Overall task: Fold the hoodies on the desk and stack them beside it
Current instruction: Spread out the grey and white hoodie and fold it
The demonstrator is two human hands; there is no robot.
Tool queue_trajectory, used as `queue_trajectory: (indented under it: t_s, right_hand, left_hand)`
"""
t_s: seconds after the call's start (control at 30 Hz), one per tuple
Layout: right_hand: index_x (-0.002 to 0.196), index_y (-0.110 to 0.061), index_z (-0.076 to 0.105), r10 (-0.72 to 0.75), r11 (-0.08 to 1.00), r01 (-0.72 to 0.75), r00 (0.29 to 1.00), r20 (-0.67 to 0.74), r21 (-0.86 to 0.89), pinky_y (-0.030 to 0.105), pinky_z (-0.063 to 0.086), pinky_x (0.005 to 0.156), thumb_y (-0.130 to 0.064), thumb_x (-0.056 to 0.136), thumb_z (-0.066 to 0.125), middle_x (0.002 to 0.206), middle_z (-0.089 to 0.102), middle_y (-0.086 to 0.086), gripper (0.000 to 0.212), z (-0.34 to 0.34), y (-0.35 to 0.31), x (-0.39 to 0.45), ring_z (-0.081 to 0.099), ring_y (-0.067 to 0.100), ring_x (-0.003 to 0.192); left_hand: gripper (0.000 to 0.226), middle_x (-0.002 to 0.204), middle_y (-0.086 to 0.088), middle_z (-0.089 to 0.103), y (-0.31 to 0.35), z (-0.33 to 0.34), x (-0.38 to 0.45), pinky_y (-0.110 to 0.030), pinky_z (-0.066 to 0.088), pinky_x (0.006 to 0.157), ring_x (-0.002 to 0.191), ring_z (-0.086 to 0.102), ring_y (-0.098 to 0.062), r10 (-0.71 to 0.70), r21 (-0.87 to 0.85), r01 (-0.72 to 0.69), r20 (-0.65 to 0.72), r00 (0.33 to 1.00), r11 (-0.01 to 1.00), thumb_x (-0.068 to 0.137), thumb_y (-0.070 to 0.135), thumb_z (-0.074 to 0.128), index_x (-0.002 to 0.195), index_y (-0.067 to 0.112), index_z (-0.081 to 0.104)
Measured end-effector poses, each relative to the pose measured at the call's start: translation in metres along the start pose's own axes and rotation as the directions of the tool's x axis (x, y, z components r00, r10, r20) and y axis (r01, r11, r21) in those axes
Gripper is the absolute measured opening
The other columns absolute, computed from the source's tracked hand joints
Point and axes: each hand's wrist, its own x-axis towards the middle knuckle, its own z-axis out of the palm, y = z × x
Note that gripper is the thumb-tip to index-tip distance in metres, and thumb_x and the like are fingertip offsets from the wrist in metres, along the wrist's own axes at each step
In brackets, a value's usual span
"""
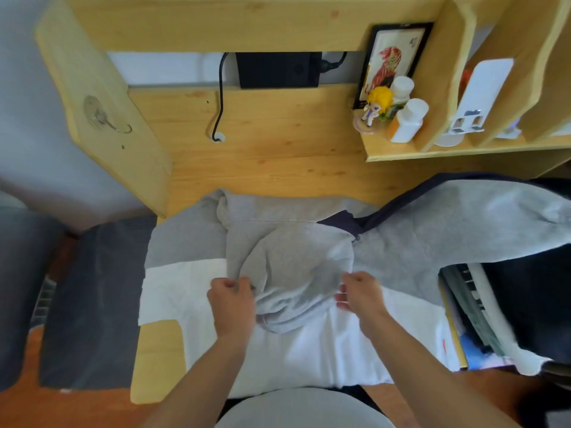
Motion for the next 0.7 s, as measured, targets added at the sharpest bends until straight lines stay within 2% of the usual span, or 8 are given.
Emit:
queue_trajectory:
  t_s: [0.07,0.13,0.27,0.37,0.43,0.53,0.63,0.7]
  right_hand:
    - [0.097,-0.007,0.061,0.030,0.999,-0.025,0.987,0.160,-0.033,0.042,0.062,0.070,-0.019,0.098,0.054,0.084,0.067,0.011,0.014,0.017,0.004,-0.014,0.071,0.023,0.065]
    - [0.101,-0.010,0.061,0.046,0.996,-0.029,0.978,0.203,-0.088,0.041,0.064,0.071,-0.024,0.097,0.056,0.093,0.071,0.011,0.016,0.029,0.008,-0.022,0.074,0.020,0.068]
    - [0.105,-0.016,0.059,0.106,0.985,-0.071,0.967,0.233,-0.155,0.040,0.064,0.065,-0.043,0.094,0.061,0.100,0.071,0.008,0.029,0.039,0.011,-0.028,0.075,0.021,0.083]
    - [0.111,-0.016,0.057,0.193,0.975,-0.169,0.964,0.184,-0.142,0.040,0.063,0.060,-0.054,0.087,0.066,0.102,0.069,0.009,0.046,0.039,0.010,-0.020,0.072,0.023,0.086]
    - [0.110,-0.014,0.059,0.221,0.970,-0.199,0.961,0.168,-0.143,0.040,0.063,0.058,-0.054,0.081,0.070,0.097,0.069,0.011,0.051,0.036,0.014,-0.013,0.070,0.025,0.081]
    - [0.108,-0.011,0.064,0.229,0.958,-0.204,0.967,0.109,-0.203,0.038,0.061,0.056,-0.032,0.078,0.070,0.083,0.069,0.014,0.037,0.032,0.023,-0.003,0.067,0.028,0.070]
    - [0.098,-0.011,0.063,-0.061,0.901,0.053,0.998,-0.003,-0.430,0.036,0.058,0.062,-0.025,0.084,0.060,0.086,0.067,0.008,0.019,0.032,0.025,-0.011,0.065,0.024,0.073]
    - [0.093,-0.013,0.058,-0.379,0.758,0.334,0.924,0.038,-0.560,0.034,0.047,0.064,-0.018,0.093,0.054,0.089,0.061,0.001,0.006,0.033,0.029,-0.018,0.057,0.020,0.072]
  left_hand:
    - [0.030,0.105,-0.009,0.051,0.002,0.010,-0.017,-0.039,0.045,0.082,0.090,0.055,-0.031,0.054,0.071,-0.061,0.097,0.994,0.996,0.091,0.037,0.067,0.100,0.013,0.051]
    - [0.034,0.104,-0.006,0.048,-0.002,0.015,-0.024,-0.038,0.046,0.086,0.092,0.054,-0.030,0.052,0.117,-0.070,0.152,0.987,0.991,0.090,0.044,0.070,0.102,0.019,0.049]
    - [0.021,0.073,-0.001,0.053,0.000,0.007,-0.033,-0.020,0.042,0.059,0.070,0.054,-0.017,0.181,-0.042,-0.176,0.276,0.944,0.983,0.096,0.020,0.065,0.084,0.010,0.051]
    - [0.028,0.066,-0.008,0.050,0.008,-0.010,-0.045,-0.027,0.044,0.060,0.061,0.049,-0.016,0.264,-0.221,-0.176,0.479,0.837,0.959,0.098,0.018,0.065,0.083,-0.001,0.051]
    - [0.032,0.066,-0.008,0.054,0.005,-0.021,-0.044,-0.032,0.044,0.065,0.063,0.051,-0.019,0.191,-0.210,-0.085,0.561,0.805,0.974,0.101,0.024,0.061,0.083,-0.003,0.057]
    - [0.029,0.078,-0.006,0.063,-0.018,-0.023,-0.027,-0.037,0.045,0.072,0.070,0.054,-0.020,-0.035,-0.112,0.091,0.423,0.905,0.990,0.100,0.026,0.051,0.088,0.003,0.064]
    - [0.011,0.098,-0.010,0.065,-0.037,-0.021,-0.012,-0.037,0.049,0.072,0.084,0.062,-0.025,-0.086,-0.006,0.090,0.218,0.972,0.996,0.099,0.027,0.057,0.096,0.017,0.055]
    - [0.017,0.098,-0.008,0.062,-0.040,-0.016,-0.008,-0.032,0.045,0.067,0.089,0.062,-0.025,-0.036,0.027,0.032,0.156,0.987,0.999,0.097,0.027,0.064,0.097,0.014,0.053]
